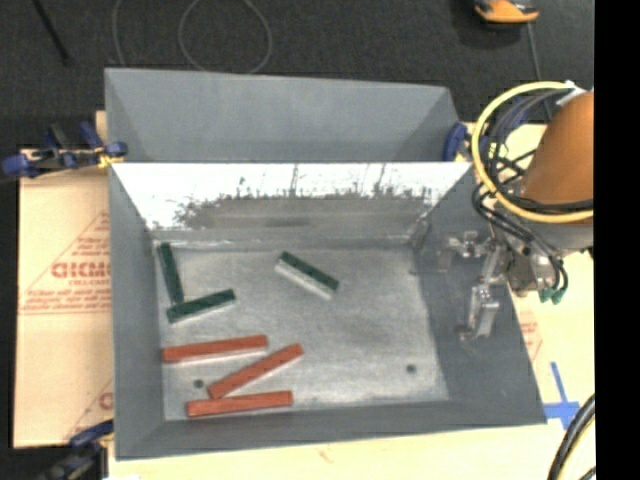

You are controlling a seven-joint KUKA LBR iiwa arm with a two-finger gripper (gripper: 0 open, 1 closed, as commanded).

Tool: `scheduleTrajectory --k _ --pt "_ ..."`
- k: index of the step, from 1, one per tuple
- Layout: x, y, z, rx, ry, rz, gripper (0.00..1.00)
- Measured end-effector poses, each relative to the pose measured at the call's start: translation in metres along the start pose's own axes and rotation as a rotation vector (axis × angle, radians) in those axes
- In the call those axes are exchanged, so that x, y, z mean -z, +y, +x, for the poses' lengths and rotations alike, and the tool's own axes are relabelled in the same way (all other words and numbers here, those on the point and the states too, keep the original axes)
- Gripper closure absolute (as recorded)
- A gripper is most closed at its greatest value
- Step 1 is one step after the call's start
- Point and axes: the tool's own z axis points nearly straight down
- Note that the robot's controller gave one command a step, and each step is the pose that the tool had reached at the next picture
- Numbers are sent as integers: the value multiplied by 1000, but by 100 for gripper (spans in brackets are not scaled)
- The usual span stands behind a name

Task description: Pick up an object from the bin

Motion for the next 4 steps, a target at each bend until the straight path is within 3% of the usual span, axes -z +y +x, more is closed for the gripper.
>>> scheduleTrajectory --k 1,2,3,4 --pt "-129 -25 40 130 9 -3 0" --pt "-104 -15 38 411 -2 -1 0" --pt "-89 50 27 637 -5 -2 0" --pt "-139 11 43 916 5 -4 0"
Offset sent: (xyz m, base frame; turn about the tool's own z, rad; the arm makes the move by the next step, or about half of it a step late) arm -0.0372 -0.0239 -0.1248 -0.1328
